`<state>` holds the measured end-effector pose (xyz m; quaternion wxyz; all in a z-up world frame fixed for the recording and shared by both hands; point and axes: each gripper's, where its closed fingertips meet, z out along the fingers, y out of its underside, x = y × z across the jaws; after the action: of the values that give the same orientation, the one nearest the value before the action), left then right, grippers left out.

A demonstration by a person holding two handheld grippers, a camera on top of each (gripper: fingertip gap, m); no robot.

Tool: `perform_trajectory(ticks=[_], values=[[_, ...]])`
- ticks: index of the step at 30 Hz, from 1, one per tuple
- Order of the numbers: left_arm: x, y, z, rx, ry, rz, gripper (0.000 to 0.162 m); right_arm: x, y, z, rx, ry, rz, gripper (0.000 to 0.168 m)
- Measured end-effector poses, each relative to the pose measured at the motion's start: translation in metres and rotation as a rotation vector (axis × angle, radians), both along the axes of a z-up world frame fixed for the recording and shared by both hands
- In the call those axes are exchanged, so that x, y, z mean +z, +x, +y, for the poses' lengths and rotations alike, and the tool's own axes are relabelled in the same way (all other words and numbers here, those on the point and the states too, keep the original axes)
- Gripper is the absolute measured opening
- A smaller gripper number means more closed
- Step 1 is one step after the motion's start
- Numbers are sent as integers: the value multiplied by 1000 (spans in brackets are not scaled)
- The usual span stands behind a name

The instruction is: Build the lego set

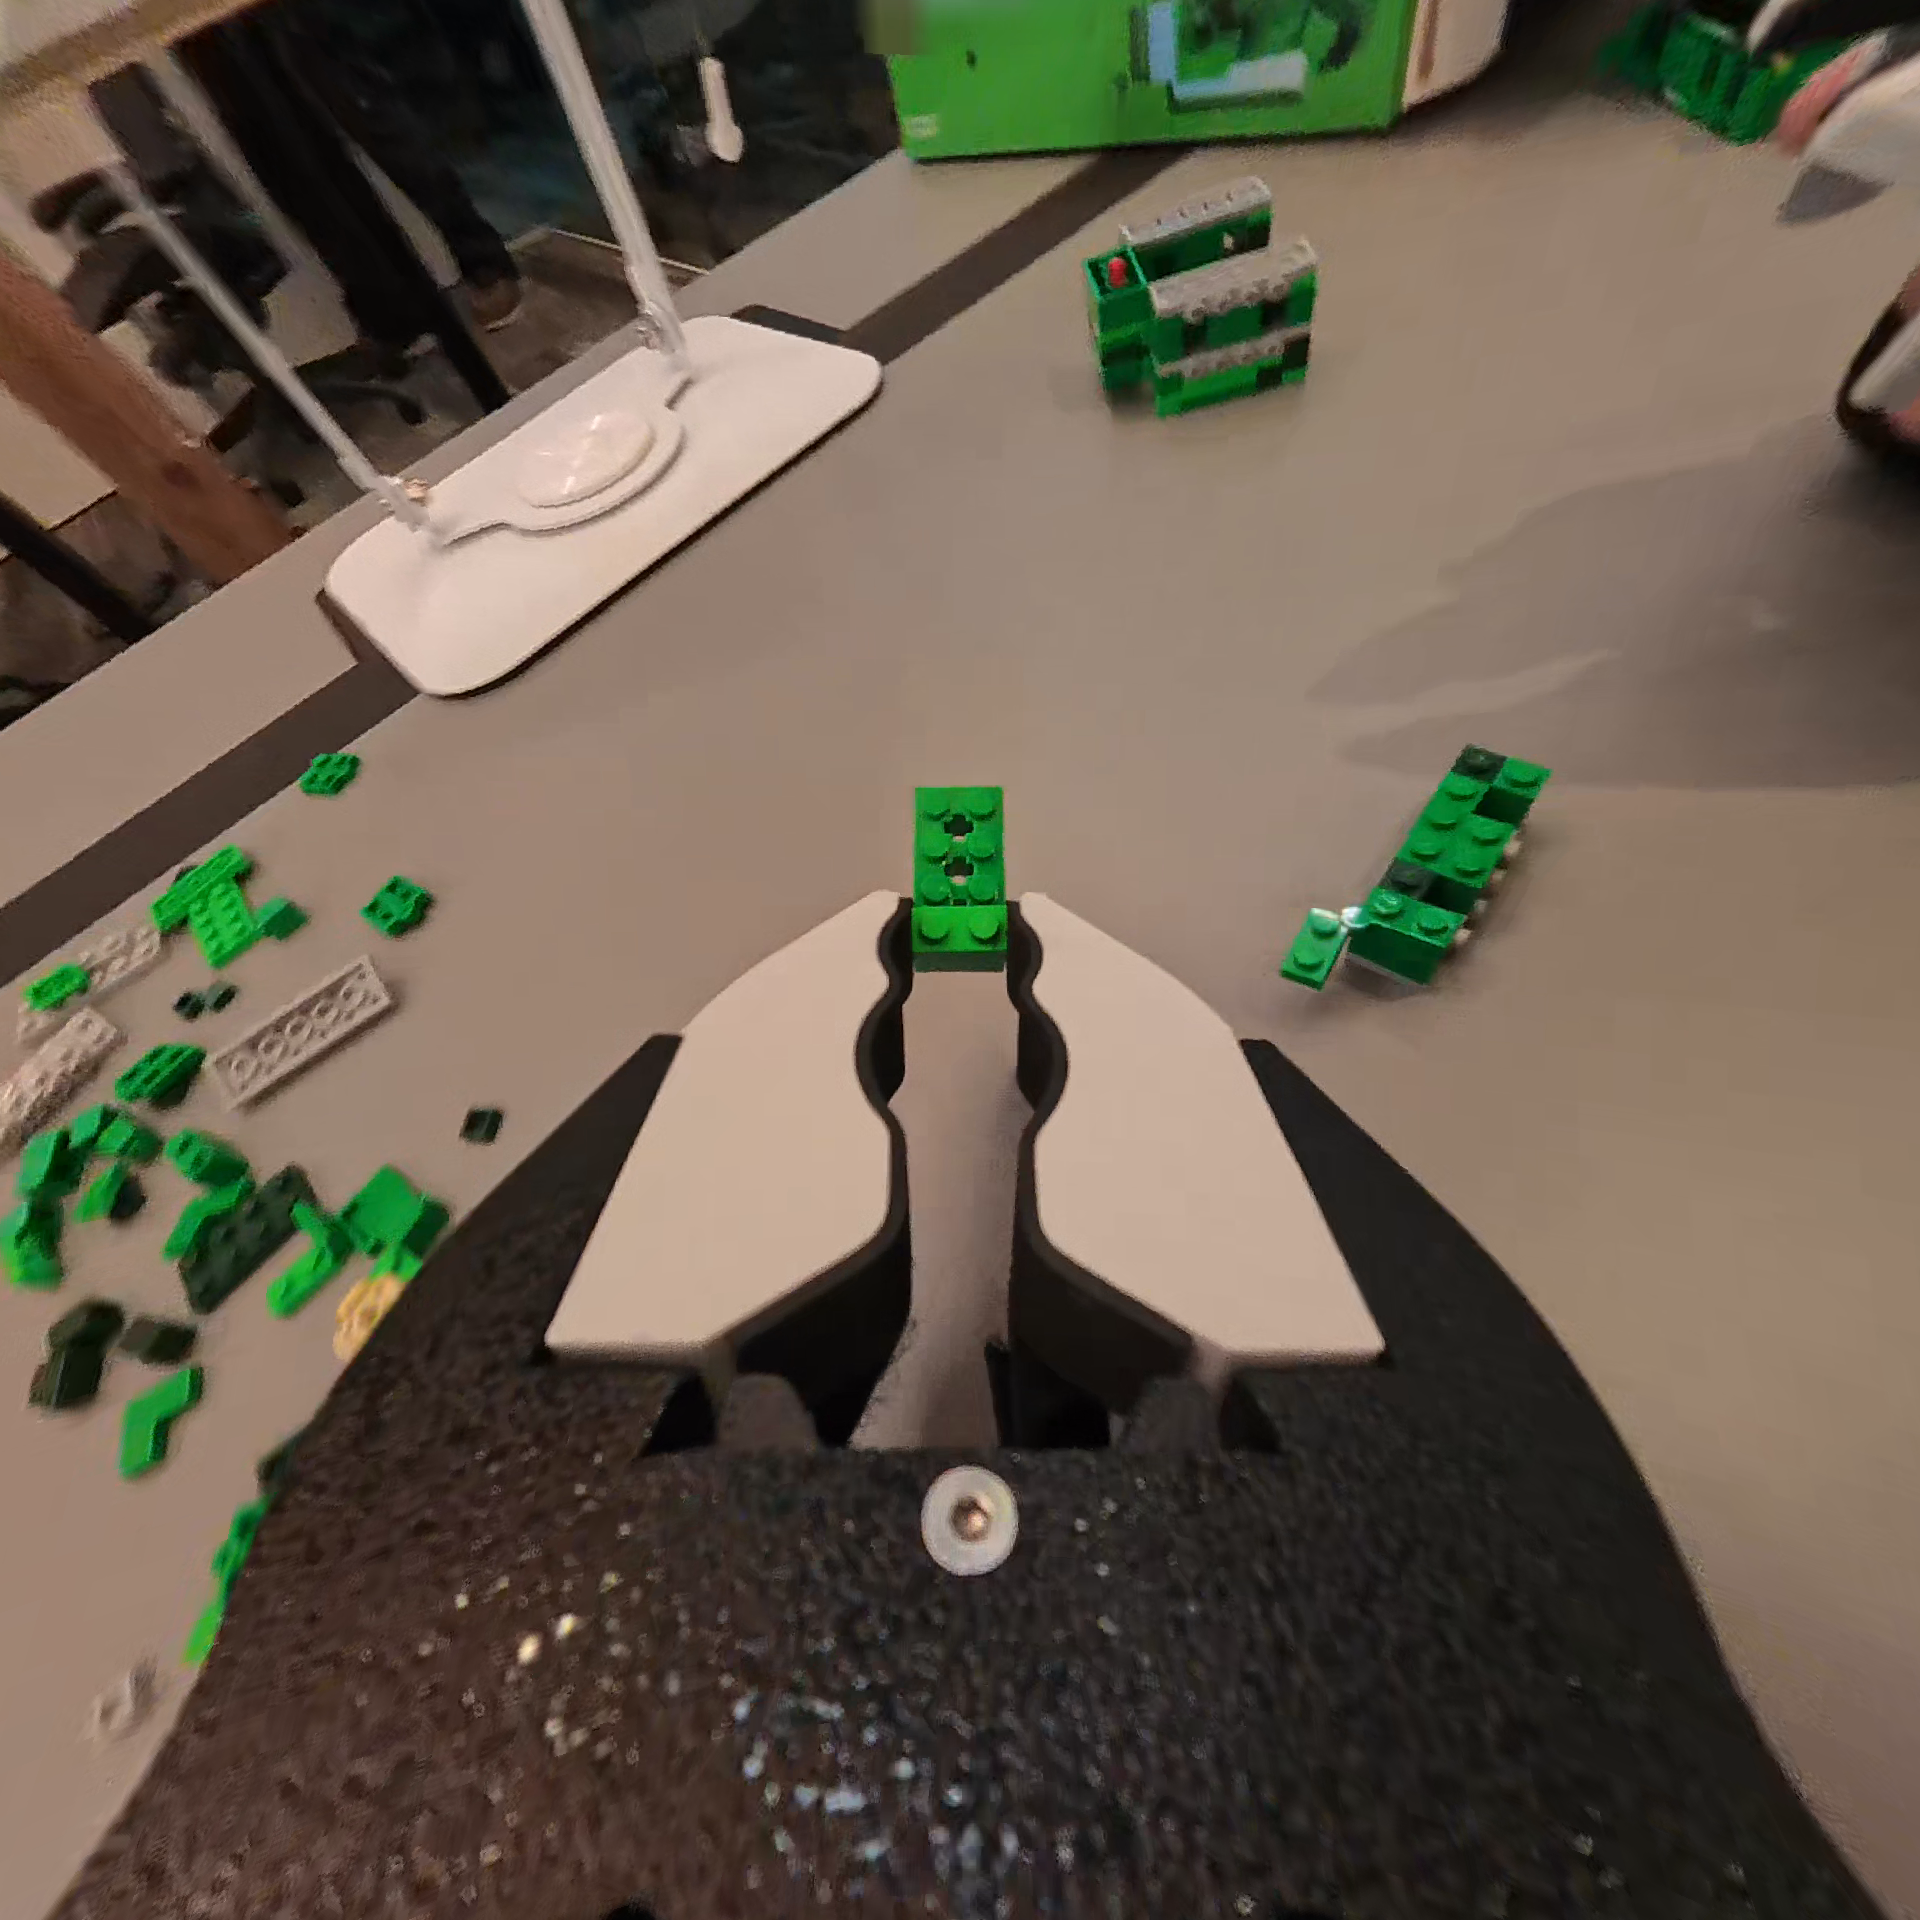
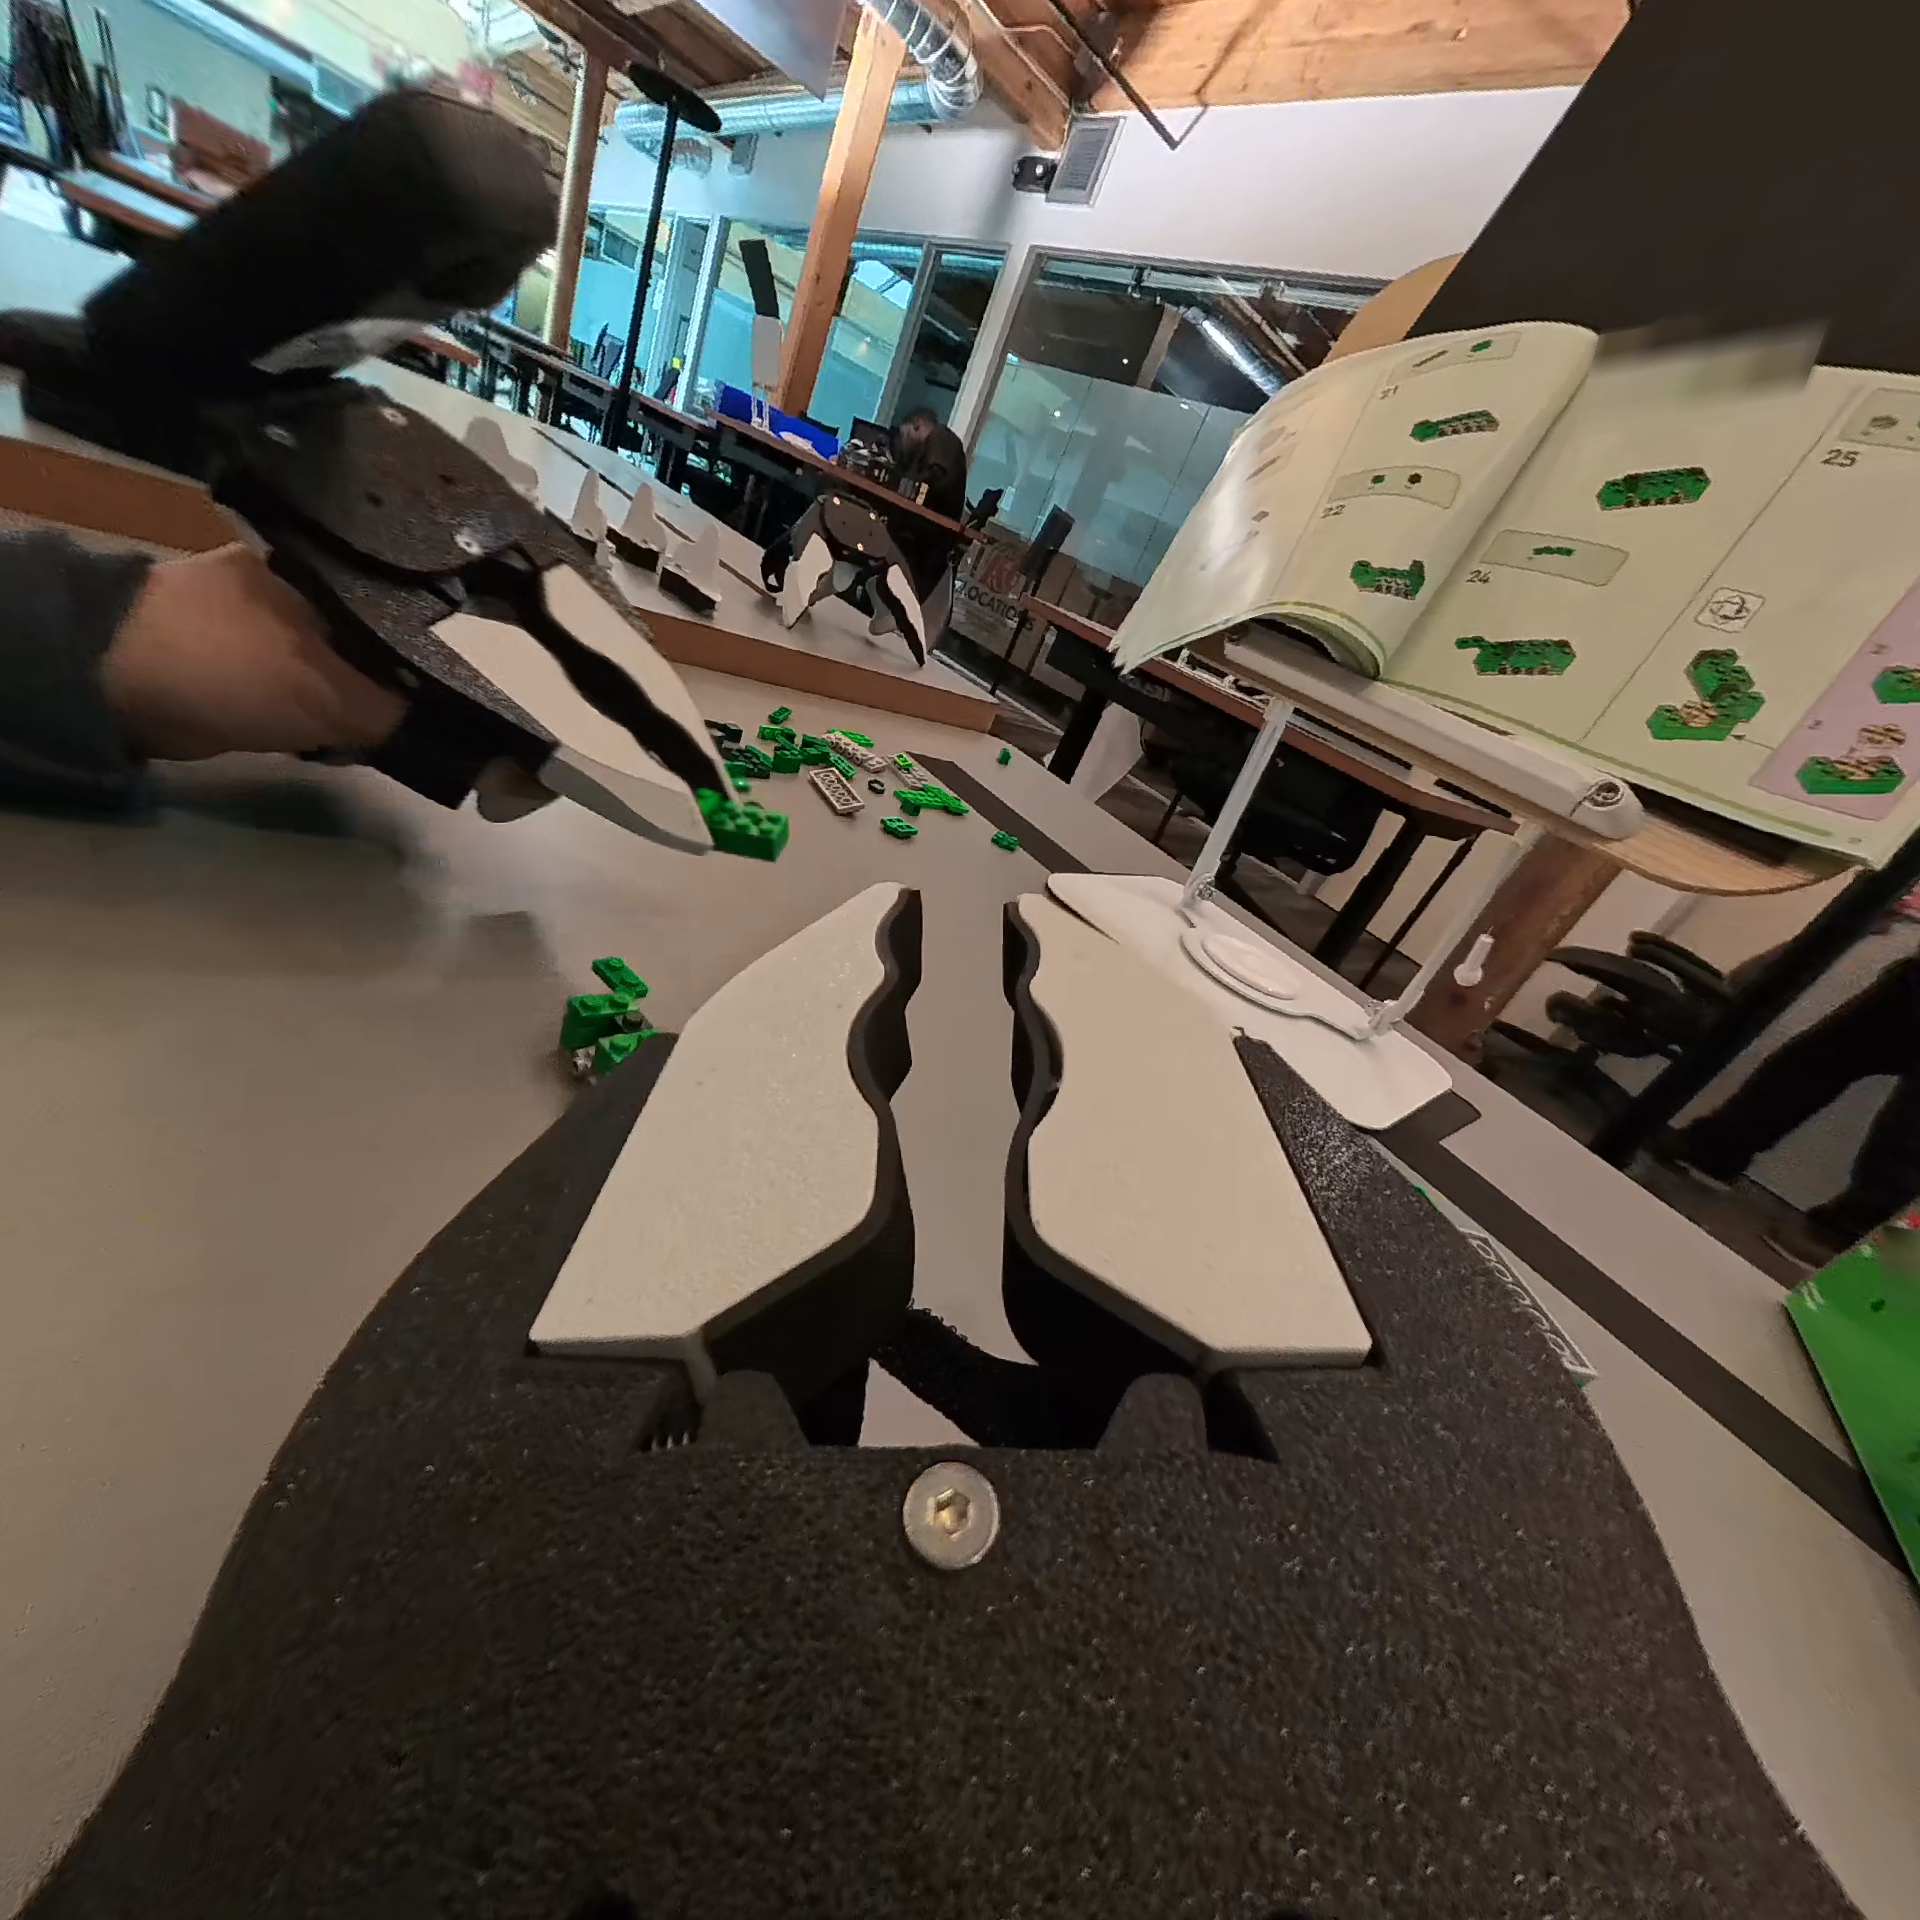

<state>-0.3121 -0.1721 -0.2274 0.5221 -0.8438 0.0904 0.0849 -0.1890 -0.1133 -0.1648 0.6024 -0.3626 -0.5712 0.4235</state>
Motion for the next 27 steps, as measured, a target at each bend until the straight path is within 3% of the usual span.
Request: perform_trajectory(ticks=[4,12,17,21,27], values=[[-14,1,9,-77,-93,97,16,-4,-1,-1,-12,35,-26,12],[-11,13,2,-123,-74,128,16,-7,-22,15,-15,15,-68,6],[-8,9,6,-108,-27,101,16,-8,-88,22,86,23,-180,11],[-8,8,8,-107,-9,96,16,-16,-152,12,227,54,-275,7],[-11,5,9,-99,-19,116,16,-21,-246,-13,405,14,-495,19]])
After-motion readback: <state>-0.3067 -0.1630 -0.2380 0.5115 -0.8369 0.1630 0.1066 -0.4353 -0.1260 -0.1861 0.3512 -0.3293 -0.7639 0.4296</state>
